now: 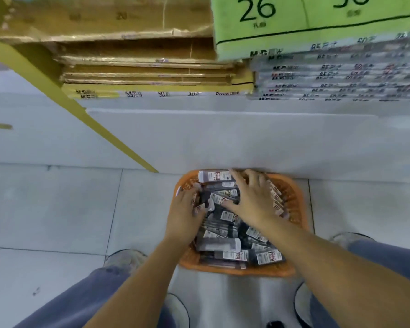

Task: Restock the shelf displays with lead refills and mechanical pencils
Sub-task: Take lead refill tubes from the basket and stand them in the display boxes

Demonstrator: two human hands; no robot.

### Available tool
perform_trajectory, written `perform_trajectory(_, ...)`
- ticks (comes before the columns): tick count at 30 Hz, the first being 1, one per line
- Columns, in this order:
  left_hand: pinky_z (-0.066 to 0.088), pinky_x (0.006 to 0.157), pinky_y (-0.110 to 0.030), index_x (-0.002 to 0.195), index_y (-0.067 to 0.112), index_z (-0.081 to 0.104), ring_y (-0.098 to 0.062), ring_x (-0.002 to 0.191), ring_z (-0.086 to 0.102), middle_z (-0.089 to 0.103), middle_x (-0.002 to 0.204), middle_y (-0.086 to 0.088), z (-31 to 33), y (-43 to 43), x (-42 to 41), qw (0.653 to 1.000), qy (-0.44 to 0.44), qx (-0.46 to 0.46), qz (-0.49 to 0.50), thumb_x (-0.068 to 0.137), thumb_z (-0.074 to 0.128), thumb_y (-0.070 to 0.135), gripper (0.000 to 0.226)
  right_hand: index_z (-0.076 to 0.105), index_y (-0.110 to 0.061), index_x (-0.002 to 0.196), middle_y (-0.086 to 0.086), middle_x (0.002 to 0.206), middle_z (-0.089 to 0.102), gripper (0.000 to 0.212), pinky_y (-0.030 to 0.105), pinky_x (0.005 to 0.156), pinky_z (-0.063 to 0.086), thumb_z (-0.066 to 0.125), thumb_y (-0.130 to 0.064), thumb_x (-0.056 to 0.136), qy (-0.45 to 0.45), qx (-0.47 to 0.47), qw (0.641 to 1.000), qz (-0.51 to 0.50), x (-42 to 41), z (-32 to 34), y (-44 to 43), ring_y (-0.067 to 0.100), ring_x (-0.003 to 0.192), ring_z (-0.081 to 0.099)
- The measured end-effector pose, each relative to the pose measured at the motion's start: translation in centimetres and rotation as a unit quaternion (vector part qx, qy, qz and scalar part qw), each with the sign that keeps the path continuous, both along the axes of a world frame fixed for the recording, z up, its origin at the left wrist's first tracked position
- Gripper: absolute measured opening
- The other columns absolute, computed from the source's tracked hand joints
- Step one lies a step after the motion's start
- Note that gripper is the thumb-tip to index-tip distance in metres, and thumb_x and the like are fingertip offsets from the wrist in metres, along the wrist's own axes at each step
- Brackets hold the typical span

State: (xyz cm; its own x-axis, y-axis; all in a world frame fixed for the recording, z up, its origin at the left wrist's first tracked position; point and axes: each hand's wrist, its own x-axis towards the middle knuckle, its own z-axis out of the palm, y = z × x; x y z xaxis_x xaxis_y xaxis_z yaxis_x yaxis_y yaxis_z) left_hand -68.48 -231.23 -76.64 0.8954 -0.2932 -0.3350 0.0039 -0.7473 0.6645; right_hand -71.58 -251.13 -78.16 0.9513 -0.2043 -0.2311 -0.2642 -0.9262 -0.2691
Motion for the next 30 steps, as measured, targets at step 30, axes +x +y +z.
perform_trajectory(30,0.038,0.088,-0.012,0.118,0.022,0.066,-0.008,0.111,0.053,0.052,0.121,0.013,-1.2,-2.9,0.6,0.999,0.040,-0.025,-0.011,0.091,0.071,0.026,0.028,0.065,-0.042,0.103,-0.007,0.124,0.049,0.035,0.023,0.091,0.040,0.079,-0.021,0.079,0.045,0.357,0.923,-0.138,-1.5,1.6,-1.7,0.012,0.115,0.048)
